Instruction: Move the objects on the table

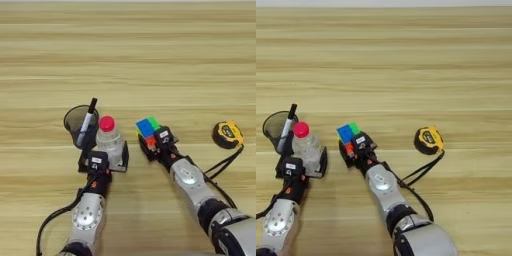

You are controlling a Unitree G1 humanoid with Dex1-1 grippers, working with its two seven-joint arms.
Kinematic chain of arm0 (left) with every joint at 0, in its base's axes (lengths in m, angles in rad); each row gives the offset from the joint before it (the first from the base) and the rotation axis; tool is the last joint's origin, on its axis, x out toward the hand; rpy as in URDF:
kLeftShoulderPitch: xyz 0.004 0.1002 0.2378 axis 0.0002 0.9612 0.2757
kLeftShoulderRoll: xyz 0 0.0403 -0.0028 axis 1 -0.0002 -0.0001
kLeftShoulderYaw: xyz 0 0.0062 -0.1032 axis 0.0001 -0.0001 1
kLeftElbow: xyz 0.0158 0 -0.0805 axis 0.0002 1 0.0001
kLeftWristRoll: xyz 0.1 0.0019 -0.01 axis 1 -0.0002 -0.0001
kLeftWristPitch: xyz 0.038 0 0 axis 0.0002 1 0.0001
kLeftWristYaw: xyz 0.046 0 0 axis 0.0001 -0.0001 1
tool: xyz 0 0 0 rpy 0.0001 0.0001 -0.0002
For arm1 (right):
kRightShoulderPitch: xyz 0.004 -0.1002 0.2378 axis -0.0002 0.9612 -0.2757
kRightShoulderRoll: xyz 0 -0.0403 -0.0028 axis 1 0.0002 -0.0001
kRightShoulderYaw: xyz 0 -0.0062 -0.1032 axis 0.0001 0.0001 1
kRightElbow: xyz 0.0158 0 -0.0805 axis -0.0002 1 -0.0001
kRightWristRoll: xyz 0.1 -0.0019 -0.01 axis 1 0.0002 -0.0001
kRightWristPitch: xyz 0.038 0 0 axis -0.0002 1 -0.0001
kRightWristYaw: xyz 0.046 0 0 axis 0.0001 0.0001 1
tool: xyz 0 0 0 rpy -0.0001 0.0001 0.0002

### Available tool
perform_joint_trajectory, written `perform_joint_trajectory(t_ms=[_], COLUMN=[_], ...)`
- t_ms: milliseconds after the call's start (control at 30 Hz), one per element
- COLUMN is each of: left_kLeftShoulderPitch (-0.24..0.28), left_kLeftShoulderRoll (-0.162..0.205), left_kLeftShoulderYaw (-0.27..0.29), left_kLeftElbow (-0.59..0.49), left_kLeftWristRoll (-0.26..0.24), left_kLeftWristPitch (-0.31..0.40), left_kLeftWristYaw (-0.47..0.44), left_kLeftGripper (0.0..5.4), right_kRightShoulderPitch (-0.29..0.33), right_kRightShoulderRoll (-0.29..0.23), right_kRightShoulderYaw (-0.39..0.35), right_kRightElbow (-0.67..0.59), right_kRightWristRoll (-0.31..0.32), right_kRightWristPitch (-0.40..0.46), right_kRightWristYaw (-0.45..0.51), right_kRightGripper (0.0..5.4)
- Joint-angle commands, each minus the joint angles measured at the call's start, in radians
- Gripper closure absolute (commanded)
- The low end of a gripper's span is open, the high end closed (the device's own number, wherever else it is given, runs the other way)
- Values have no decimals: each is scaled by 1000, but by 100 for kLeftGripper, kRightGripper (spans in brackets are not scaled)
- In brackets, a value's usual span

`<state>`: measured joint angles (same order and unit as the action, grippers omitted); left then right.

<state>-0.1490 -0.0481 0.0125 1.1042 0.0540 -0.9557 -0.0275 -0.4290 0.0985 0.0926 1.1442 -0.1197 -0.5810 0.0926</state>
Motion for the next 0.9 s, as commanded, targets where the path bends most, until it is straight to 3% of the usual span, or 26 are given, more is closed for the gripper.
perform_joint_trajectory(t_ms=[33,467,667,700,900], left_kLeftShoulderPitch=[5,1,0,-1,-2], left_kLeftShoulderRoll=[-20,-20,-19,-19,-18], left_kLeftShoulderYaw=[-2,-2,-2,-2,-3], left_kLeftElbow=[2,1,2,2,3], left_kLeftWristRoll=[3,2,3,3,4], left_kLeftWristPitch=[-8,-6,-4,-4,-4], left_kLeftWristYaw=[5,2,0,1,2], left_kLeftGripper=[0,0,0,0,0], right_kRightShoulderPitch=[34,104,124,125,140], right_kRightShoulderRoll=[-45,-159,-158,-152,-140], right_kRightShoulderYaw=[-32,-112,-113,-111,-101], right_kRightElbow=[-31,-49,-59,-67,-119], right_kRightWristRoll=[5,28,33,34,36], right_kRightWristPitch=[-3,27,22,16,-17], right_kRightWristYaw=[-62,-162,-142,-136,-111], right_kRightGripper=[208,208,208,172,107])
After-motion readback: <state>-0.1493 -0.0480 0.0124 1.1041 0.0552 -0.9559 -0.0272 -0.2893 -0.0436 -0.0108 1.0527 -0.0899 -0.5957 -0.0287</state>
